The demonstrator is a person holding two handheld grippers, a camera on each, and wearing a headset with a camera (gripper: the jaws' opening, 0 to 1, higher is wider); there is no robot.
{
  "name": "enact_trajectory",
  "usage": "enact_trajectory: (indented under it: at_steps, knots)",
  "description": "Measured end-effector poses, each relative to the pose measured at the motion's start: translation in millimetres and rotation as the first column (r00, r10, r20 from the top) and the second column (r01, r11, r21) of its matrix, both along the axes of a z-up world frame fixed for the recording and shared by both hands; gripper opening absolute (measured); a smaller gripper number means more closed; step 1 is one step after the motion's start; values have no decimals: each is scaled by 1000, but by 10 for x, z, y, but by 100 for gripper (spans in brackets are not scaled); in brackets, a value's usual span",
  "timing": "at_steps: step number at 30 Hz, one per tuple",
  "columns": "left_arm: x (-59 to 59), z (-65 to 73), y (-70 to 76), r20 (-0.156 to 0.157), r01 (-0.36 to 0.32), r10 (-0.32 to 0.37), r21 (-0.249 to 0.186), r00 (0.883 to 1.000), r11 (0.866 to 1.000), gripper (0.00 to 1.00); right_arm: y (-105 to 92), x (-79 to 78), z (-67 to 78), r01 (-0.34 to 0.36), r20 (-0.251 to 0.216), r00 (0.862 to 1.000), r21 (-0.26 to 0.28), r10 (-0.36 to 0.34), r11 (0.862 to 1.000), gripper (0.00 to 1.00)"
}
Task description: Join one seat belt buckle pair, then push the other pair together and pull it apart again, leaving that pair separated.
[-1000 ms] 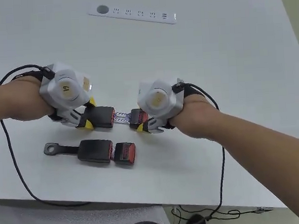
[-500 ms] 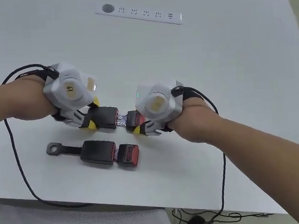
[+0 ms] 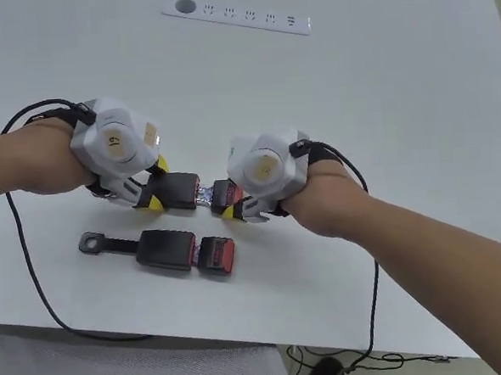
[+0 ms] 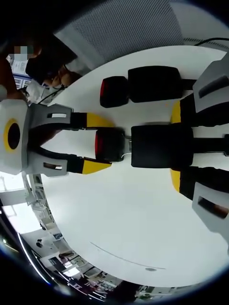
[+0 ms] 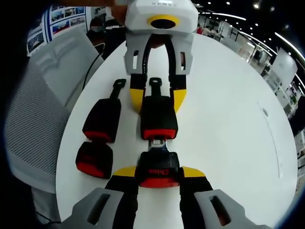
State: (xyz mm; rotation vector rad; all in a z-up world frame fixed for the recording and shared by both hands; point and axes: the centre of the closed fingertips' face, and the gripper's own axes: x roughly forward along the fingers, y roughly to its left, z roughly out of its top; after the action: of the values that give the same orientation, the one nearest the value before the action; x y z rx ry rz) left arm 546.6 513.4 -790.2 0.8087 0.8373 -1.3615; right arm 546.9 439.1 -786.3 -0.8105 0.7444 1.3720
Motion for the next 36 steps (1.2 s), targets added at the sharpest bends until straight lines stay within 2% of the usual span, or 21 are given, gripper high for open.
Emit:
enact_trajectory:
  at_steps: [6, 8, 10, 36]
  knots:
    - [3, -1, 0, -2, -6, 6, -6, 1000, 1000, 32, 38, 5, 10, 0, 2, 1000, 4, 0, 1000, 29]
    - [0, 1, -5, 0, -6, 6, -2, 1000, 1000, 32, 122, -11, 18, -2, -1, 1000, 17, 2, 1000, 29]
    - [0, -1, -1, 2, -9, 9, 0, 1000, 1000, 32, 166, -13, 10, -9, 10, 1000, 4, 9, 1000, 28]
    - [1, 13, -11, -1, -15, 15, -4, 1000, 1000, 32, 155, 8, 12, -29, 9, 1000, 14, 29, 999, 29]
